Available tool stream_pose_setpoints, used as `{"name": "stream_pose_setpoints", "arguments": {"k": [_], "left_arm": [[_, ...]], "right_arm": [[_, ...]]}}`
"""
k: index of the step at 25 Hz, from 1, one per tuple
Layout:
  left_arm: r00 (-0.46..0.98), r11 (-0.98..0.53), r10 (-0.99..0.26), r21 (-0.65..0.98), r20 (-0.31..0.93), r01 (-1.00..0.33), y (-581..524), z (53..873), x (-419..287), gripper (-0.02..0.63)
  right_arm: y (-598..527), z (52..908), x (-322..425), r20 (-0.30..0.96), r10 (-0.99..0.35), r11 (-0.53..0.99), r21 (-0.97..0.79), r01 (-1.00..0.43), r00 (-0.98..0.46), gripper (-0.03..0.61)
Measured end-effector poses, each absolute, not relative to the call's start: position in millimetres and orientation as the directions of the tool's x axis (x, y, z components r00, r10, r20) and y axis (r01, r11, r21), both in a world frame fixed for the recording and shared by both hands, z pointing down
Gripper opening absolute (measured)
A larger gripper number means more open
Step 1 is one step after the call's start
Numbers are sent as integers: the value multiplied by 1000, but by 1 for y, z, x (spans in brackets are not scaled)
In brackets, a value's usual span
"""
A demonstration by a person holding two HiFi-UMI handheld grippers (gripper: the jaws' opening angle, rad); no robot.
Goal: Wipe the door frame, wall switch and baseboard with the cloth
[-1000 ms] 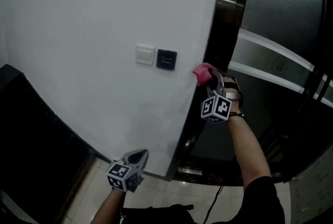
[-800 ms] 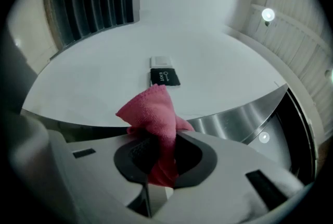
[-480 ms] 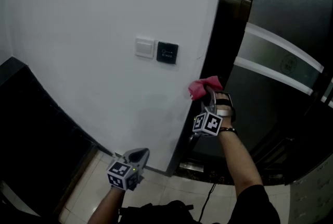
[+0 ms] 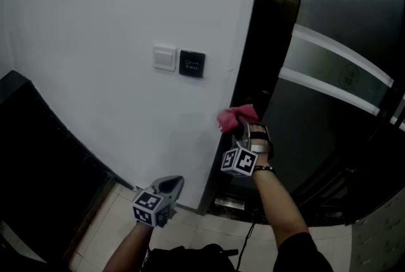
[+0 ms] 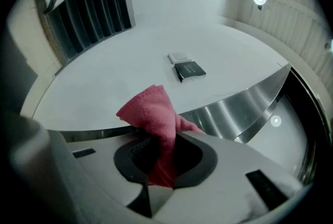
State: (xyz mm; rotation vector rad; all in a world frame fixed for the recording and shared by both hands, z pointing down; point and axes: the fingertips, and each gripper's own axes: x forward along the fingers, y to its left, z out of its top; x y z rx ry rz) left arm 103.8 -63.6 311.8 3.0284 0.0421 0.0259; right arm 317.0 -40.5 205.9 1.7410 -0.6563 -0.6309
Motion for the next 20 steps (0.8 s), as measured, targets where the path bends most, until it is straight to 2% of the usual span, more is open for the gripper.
{"name": "stream_pose_setpoints", "arguments": {"k": [7,12,20], "left_arm": [[997,-999,-30,30,-64,-28,-56,279,148,-8],[991,-998,-66,-2,-118,-66,-54,256,166,-8],[997,-999,-31,16,-74,-30,-60,267,171,-9]], "right_arm": [[-40,244,315,-1,-734,-190,960,-205,680,59],[-40,261,317,30,-747,-139,970,-200,664,60],[-43,274,320,55,-724,-98,979,-180,688,59]]}}
